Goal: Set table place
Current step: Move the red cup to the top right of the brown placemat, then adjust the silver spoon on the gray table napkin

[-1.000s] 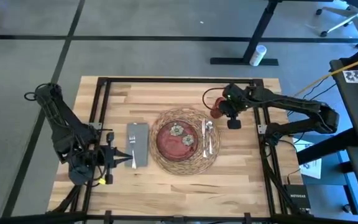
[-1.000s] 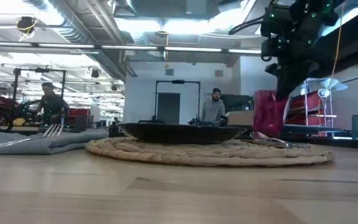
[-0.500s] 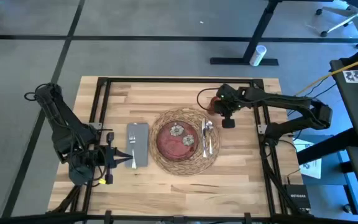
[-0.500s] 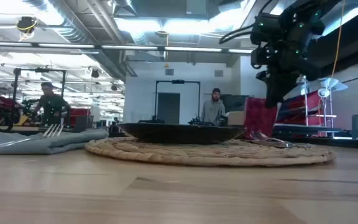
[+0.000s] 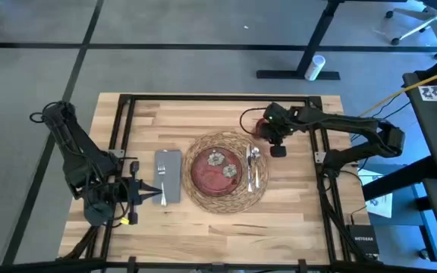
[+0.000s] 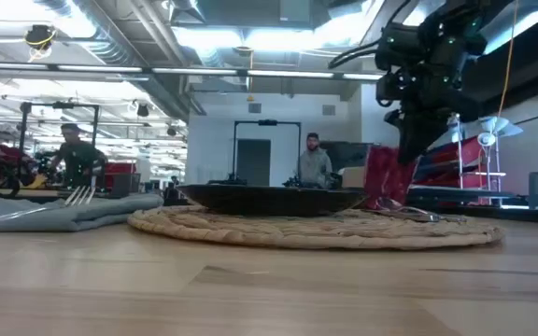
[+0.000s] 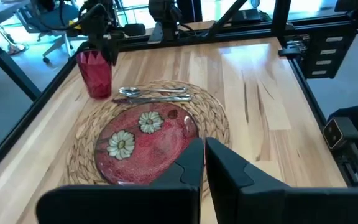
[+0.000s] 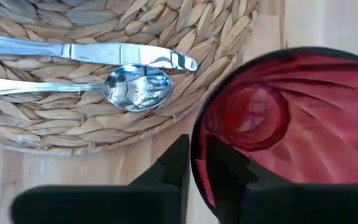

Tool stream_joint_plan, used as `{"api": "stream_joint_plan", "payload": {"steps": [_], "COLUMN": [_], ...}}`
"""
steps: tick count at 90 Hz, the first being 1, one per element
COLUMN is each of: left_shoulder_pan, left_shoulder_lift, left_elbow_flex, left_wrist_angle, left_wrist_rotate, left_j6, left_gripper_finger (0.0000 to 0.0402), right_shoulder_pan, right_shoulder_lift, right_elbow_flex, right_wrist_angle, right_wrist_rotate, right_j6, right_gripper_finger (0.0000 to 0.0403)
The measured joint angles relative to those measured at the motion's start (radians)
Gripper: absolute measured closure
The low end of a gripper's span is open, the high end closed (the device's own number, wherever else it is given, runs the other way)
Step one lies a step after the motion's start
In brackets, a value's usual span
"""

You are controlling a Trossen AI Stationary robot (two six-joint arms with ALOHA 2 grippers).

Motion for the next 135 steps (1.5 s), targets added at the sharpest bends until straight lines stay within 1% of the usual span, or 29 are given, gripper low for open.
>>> {"api": "stream_joint_plan", "payload": {"steps": [12, 26, 44, 56, 63, 68, 76, 81, 88, 100, 107, 113, 119, 125, 135], "left_shoulder_pan": [0.0, 0.0, 0.009, 0.076, 0.132, 0.171, 0.23, 0.261, 0.295, 0.36, 0.397, 0.427, 0.461, 0.494, 0.555], "left_shoulder_lift": [0.0, 0.0, 0.0, 0.0, 0.007, 0.017, 0.035, 0.049, 0.061, 0.068, 0.068, 0.068, 0.068, 0.068, 0.068], "left_elbow_flex": [0.0, 0.0, 0.0, -0.003, -0.016, -0.035, -0.087, -0.119, -0.159, -0.208, -0.231, -0.252, -0.268, -0.283, -0.29], "left_wrist_angle": [0.0, 0.0, -0.002, -0.073, -0.163, -0.206, -0.226, -0.229, -0.243, -0.244, -0.241, -0.245, -0.243, -0.249, -0.247], "left_wrist_rotate": [0.0, 0.0, 0.001, 0.008, 0.084, 0.143, 0.232, 0.281, 0.313, 0.406, 0.454, 0.481, 0.483, 0.484, 0.482], "left_j6": [0.0, -0.002, -0.015, -0.109, -0.194, -0.244, -0.288, -0.315, -0.395, -0.572, -0.631, -0.633, -0.588, -0.51, -0.325], "left_gripper_finger": [0.0402, 0.0402, 0.0402, 0.0402, 0.0402, 0.0402, 0.0402, 0.0402, 0.0402, 0.0402, 0.0402, 0.0402, 0.0401, 0.0398, 0.0385], "right_shoulder_pan": [0.0, 0.0, 0.0, 0.002, 0.023, 0.05, 0.114, 0.156, 0.202, 0.259, 0.289, 0.305, 0.319, 0.33, 0.337], "right_shoulder_lift": [0.0, 0.0, 0.0, -0.002, -0.002, -0.002, -0.006, -0.008, -0.011, -0.015, -0.015, -0.015, -0.015, -0.014, -0.014], "right_elbow_flex": [0.026, 0.093, 0.18, 0.238, 0.273, 0.297, 0.338, 0.363, 0.386, 0.413, 0.415, 0.415, 0.415, 0.415, 0.415], "right_wrist_angle": [-0.01, -0.034, -0.11, -0.168, -0.205, -0.233, -0.286, -0.306, -0.322, -0.318, -0.314, -0.311, -0.311, -0.31, -0.31], "right_wrist_rotate": [0.001, 0.007, 0.054, 0.047, 0.045, 0.065, 0.118, 0.158, 0.189, 0.191, 0.191, 0.192, 0.192, 0.192, 0.193], "right_j6": [-0.008, -0.032, -0.084, -0.09, -0.092, -0.111, -0.133, -0.132, -0.087, -0.002, 0.018, 0.02, 0.02, 0.021, 0.023], "right_gripper_finger": [0.0316, 0.0296, 0.0291, 0.0301, 0.0321, 0.0341, 0.0383, 0.0396, 0.0388, 0.0362, 0.0348, 0.0336, 0.0324, 0.0314, 0.0299]}}
